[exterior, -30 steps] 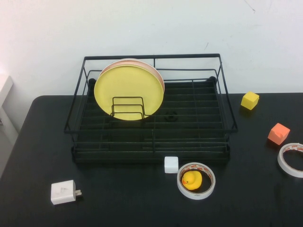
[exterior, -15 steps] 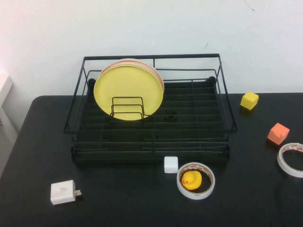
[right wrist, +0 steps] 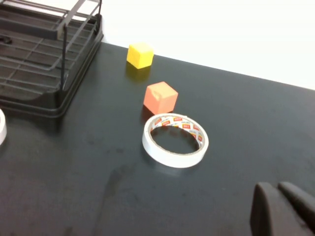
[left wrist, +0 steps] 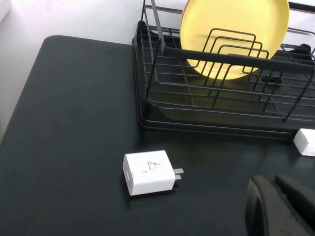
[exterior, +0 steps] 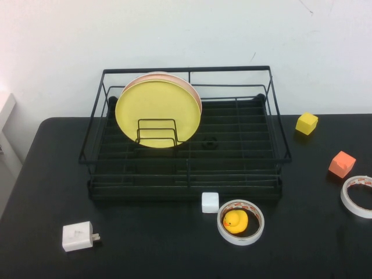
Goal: Place plate on rack
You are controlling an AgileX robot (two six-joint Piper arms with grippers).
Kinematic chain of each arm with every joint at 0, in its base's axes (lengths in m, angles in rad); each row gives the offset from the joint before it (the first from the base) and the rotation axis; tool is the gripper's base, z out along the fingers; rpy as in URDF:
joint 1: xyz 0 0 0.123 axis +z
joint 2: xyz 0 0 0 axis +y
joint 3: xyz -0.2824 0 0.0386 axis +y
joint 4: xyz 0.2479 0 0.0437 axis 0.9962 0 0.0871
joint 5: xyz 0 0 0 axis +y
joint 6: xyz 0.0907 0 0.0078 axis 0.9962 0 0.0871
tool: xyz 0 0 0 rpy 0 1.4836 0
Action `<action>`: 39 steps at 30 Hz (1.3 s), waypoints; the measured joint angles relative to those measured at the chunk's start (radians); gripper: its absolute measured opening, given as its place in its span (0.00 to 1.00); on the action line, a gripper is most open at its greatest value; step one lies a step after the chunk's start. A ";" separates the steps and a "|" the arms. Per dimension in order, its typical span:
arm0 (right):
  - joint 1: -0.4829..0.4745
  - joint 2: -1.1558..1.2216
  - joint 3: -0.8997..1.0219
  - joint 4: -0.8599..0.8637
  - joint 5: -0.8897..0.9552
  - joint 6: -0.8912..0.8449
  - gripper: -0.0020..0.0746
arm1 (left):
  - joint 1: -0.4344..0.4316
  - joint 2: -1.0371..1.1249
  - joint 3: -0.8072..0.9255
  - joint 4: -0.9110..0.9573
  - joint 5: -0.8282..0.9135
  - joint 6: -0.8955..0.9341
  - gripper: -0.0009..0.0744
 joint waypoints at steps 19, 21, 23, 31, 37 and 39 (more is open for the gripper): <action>-0.007 0.000 -0.002 -0.058 0.011 0.180 0.02 | 0.000 0.000 0.000 0.000 0.000 0.000 0.01; -0.007 0.000 -0.002 -0.065 0.013 0.212 0.02 | 0.000 0.000 0.000 0.000 0.000 0.000 0.01; -0.007 0.000 -0.002 -0.068 0.013 0.237 0.02 | 0.000 0.000 0.000 0.000 0.000 0.000 0.01; -0.017 0.000 -0.002 -0.072 0.013 0.252 0.02 | 0.000 0.000 0.000 0.000 0.000 0.000 0.01; -0.019 0.000 -0.002 -0.075 0.013 0.251 0.02 | 0.000 0.000 0.000 0.000 0.000 0.000 0.01; -0.019 0.000 -0.002 -0.075 0.013 0.256 0.02 | 0.000 0.000 0.000 0.000 0.000 0.000 0.01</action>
